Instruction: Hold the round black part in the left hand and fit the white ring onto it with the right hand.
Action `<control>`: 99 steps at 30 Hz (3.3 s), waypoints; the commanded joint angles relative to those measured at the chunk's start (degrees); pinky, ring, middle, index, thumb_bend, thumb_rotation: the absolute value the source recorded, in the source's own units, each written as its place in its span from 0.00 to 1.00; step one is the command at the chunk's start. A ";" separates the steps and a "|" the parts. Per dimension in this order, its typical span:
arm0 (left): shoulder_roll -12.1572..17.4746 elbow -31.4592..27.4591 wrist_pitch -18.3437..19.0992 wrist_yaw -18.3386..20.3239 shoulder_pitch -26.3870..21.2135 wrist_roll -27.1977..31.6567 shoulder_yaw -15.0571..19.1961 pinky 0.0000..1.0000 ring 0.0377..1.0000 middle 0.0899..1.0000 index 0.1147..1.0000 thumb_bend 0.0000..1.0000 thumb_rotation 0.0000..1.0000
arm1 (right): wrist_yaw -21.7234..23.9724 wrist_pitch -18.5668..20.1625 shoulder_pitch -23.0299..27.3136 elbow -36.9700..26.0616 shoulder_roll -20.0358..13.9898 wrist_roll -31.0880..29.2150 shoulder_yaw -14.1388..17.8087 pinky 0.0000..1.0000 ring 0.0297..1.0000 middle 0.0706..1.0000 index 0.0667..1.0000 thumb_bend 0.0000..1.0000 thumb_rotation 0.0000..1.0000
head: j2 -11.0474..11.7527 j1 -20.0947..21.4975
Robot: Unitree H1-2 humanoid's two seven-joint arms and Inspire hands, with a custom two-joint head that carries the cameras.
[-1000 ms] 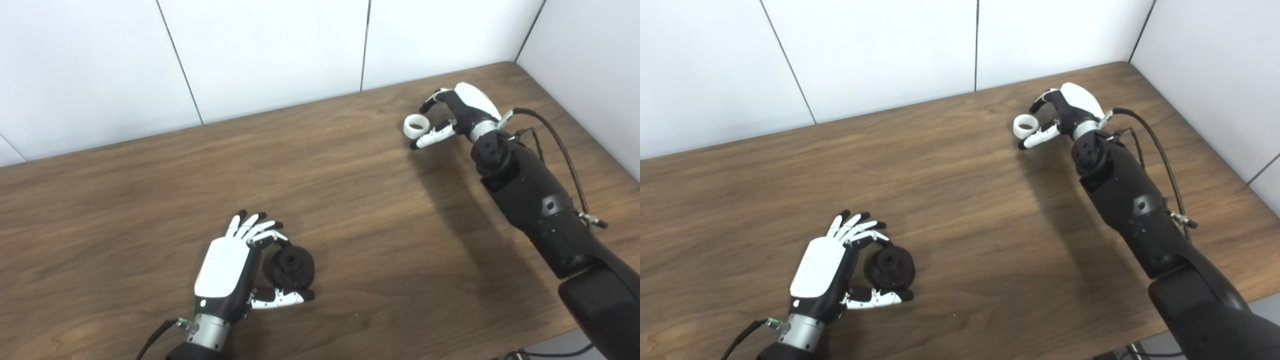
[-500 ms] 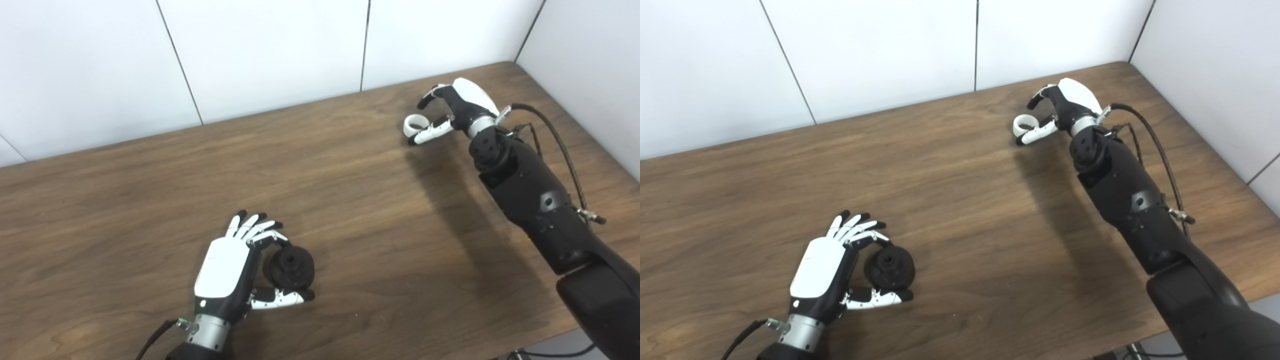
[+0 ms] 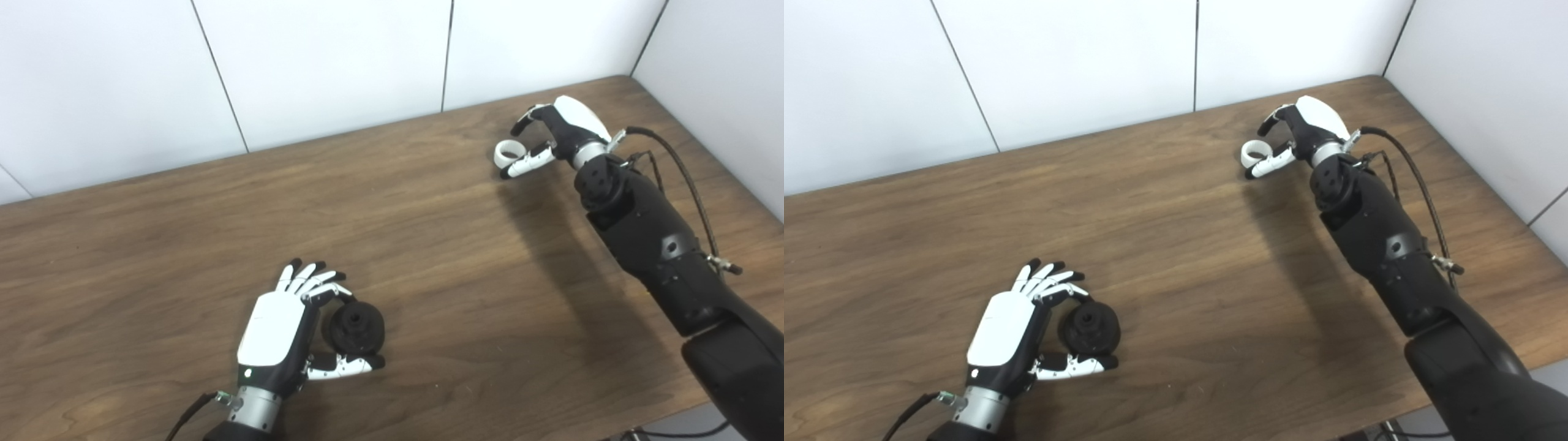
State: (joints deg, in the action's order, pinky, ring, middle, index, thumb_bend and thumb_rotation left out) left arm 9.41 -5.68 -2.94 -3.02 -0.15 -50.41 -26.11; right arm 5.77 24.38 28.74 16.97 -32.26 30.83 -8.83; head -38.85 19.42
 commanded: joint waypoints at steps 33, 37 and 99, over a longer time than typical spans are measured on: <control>0.95 0.01 1.51 1.38 1.58 -1.54 0.21 1.00 0.90 0.78 0.42 0.52 0.06 | 1.05 0.77 3.68 -0.28 -1.88 0.94 0.40 0.95 0.97 0.89 0.59 0.80 0.22 | -0.55 -0.09; 0.98 -0.13 1.48 1.41 1.59 -1.53 0.26 1.00 0.90 0.78 0.42 0.52 0.06 | 0.97 0.59 3.53 -0.36 -1.90 0.90 0.48 0.95 0.97 0.89 0.58 0.80 0.21 | -0.55 -0.09; -2.03 -2.15 4.49 3.05 1.37 -3.96 -1.64 1.00 0.91 0.78 0.42 0.53 0.06 | 36.31 2.52 -6.88 -48.92 7.36 8.98 -2.84 1.00 0.97 0.85 0.45 0.53 0.14 | -7.57 -10.41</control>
State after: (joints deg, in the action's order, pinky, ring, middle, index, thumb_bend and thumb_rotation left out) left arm 7.26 -7.52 0.59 -1.59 0.80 -52.89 -27.26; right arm 41.16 26.74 20.69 -29.23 -25.41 38.93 -12.92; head -46.40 8.97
